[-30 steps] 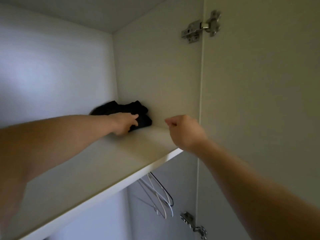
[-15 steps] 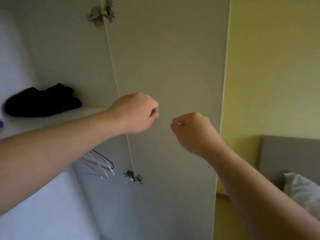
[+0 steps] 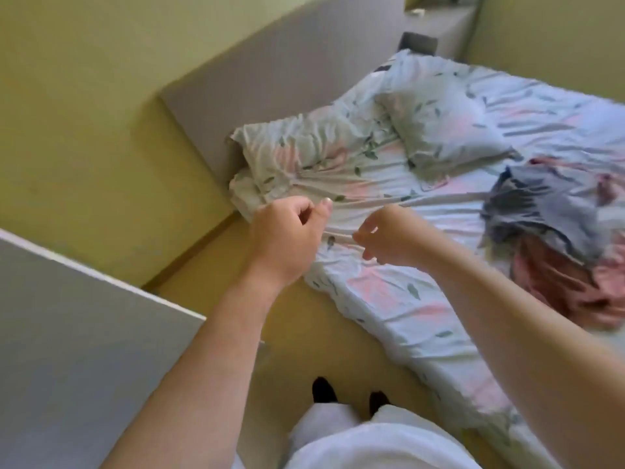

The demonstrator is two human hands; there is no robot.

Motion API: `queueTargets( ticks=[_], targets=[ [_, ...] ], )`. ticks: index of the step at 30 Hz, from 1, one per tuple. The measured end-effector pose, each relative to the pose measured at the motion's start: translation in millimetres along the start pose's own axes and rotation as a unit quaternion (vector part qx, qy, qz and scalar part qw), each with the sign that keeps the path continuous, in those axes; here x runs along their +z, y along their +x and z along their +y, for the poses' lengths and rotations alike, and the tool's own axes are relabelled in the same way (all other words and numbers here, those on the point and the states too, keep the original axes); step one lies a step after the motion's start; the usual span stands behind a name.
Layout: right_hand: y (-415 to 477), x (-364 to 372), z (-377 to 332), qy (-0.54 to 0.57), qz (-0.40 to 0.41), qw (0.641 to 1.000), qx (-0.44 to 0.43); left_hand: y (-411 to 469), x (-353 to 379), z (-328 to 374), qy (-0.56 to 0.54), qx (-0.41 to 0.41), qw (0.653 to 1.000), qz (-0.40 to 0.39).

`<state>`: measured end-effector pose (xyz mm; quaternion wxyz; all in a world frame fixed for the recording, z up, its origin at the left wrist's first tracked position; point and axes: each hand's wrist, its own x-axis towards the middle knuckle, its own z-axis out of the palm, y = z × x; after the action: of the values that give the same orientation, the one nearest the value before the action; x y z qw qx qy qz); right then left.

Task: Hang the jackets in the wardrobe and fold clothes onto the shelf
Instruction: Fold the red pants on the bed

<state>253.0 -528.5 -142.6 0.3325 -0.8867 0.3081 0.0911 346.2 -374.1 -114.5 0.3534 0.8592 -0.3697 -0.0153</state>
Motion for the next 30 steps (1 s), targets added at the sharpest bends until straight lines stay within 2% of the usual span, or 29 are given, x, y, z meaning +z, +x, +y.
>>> queueTargets(
  ticks=[3, 7, 13, 18, 23, 30],
  targets=[
    [9.2, 15.3, 76.3, 0.035, 0.002, 0.992, 0.123, 14.0, 80.6, 7.5, -0.014, 0.004, 0.988, -0.155],
    [1.2, 35.5, 156.5, 0.07, 0.02, 0.968, 0.241, 19.1, 178.5, 11.7, -0.03, 0.032, 0.949, -0.311],
    [-23.3, 75.3, 245.9, 0.154, 0.065, 0.892, 0.419, 11.8, 283.8, 13.3, -0.001, 0.07, 0.873, -0.482],
    [-35.4, 109.7, 295.1, 0.216, 0.084, 0.839, 0.492, 17.0, 339.7, 13.2, 0.011, 0.08, 0.832, -0.548],
    [-32.5, 136.9, 351.9, 0.246, 0.079, 0.81, 0.526, 15.5, 386.0, 12.7, 0.062, 0.074, 0.809, -0.58],
    [10.2, 154.9, 458.0, 0.21, 0.025, 0.825, 0.525, 11.2, 460.5, 4.4, 0.104, 0.007, 0.802, -0.588]
  ],
)
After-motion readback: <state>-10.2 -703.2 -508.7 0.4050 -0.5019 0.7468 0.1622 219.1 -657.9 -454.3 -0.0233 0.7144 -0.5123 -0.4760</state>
